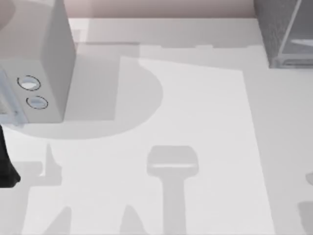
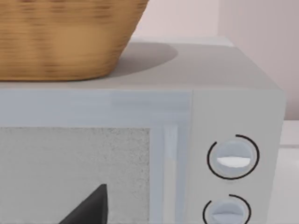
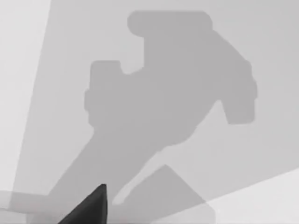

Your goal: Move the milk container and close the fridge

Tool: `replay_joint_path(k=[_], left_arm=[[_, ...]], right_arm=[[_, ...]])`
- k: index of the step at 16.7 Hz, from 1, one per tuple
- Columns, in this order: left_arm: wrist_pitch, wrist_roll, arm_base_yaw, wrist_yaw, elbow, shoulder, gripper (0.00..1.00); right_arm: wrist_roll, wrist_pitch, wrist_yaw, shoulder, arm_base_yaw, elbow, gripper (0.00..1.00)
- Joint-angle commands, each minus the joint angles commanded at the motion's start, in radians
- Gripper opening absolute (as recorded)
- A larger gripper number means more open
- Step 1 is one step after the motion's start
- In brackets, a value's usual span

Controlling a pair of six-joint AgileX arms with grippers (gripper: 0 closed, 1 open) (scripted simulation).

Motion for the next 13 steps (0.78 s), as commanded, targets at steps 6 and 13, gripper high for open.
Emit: replay_joint_path(k=[6,13], left_arm=[[0.0,0.0,0.0,0.0,0.0,0.0,1.0],[0.0,0.0,0.0,0.0,0.0,0.0,1.0]], right_arm=[[-0.656,0.006,-0.294,0.679,-0.575,0.199,1.0],[-1.204,0.086,-0.557,1.248,-1.074,0.341,1.0]])
